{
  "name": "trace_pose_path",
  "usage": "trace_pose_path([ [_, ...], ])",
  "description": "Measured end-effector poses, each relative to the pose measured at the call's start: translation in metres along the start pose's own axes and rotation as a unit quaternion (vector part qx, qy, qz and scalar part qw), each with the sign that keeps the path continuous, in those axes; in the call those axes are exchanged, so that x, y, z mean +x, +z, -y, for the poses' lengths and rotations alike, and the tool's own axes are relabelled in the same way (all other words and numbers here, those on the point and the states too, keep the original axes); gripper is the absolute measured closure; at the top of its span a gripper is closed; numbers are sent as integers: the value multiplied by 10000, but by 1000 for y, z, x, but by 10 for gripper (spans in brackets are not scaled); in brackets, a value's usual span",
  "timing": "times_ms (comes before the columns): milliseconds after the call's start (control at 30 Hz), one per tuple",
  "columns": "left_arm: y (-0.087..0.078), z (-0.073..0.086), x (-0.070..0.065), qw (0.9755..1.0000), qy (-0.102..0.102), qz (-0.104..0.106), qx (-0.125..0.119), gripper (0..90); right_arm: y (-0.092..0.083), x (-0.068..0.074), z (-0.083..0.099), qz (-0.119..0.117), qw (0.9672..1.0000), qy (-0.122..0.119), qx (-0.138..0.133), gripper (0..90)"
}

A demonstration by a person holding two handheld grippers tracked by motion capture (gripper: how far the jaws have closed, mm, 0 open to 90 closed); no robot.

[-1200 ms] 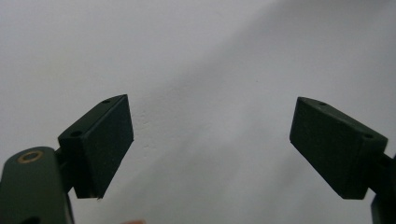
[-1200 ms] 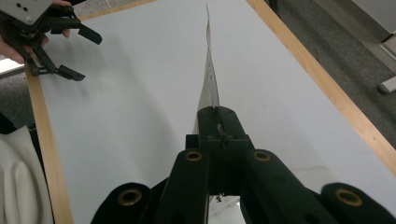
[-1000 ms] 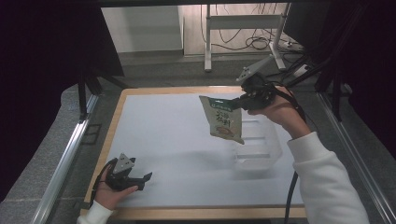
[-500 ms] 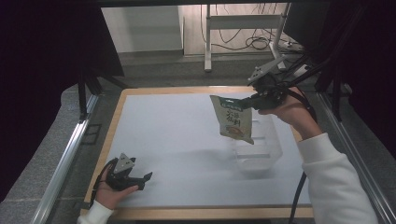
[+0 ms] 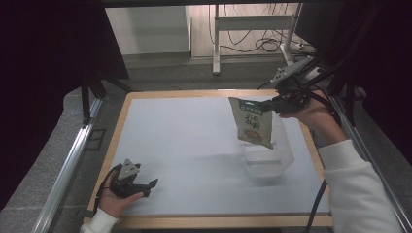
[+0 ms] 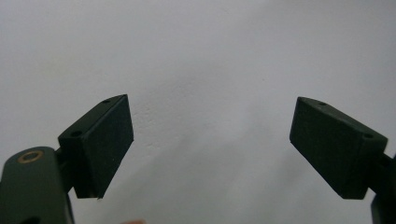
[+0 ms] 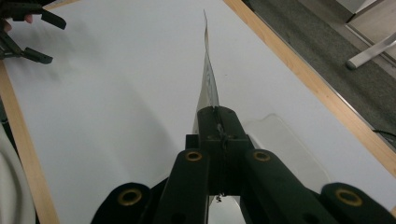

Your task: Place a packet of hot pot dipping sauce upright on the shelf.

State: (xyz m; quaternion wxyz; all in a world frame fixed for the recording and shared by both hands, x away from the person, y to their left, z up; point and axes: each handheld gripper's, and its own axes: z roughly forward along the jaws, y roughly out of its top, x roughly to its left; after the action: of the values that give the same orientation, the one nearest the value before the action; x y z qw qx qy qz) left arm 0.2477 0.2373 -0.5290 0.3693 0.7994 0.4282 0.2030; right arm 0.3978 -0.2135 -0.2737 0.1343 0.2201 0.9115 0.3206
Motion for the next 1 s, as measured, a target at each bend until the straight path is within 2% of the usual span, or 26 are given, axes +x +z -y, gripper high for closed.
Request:
trace_pose_path([
  [267, 1, 0, -1, 10000, 27, -5, 32, 135, -4, -9, 9, 20, 10000, 89, 11, 896],
  [433, 2, 0, -1, 10000, 14, -20, 29, 135, 0, -15, 16, 54, 9999, 148, 72, 896],
  [733, 2, 0, -1, 10000, 20, -28, 31, 135, 6, -24, 19, 15, 9999, 50, 98, 896],
  [1000, 2, 0, -1, 10000, 26, -31, 36, 135, 20, -33, 28, -62, 9998, -111, 121, 895],
])
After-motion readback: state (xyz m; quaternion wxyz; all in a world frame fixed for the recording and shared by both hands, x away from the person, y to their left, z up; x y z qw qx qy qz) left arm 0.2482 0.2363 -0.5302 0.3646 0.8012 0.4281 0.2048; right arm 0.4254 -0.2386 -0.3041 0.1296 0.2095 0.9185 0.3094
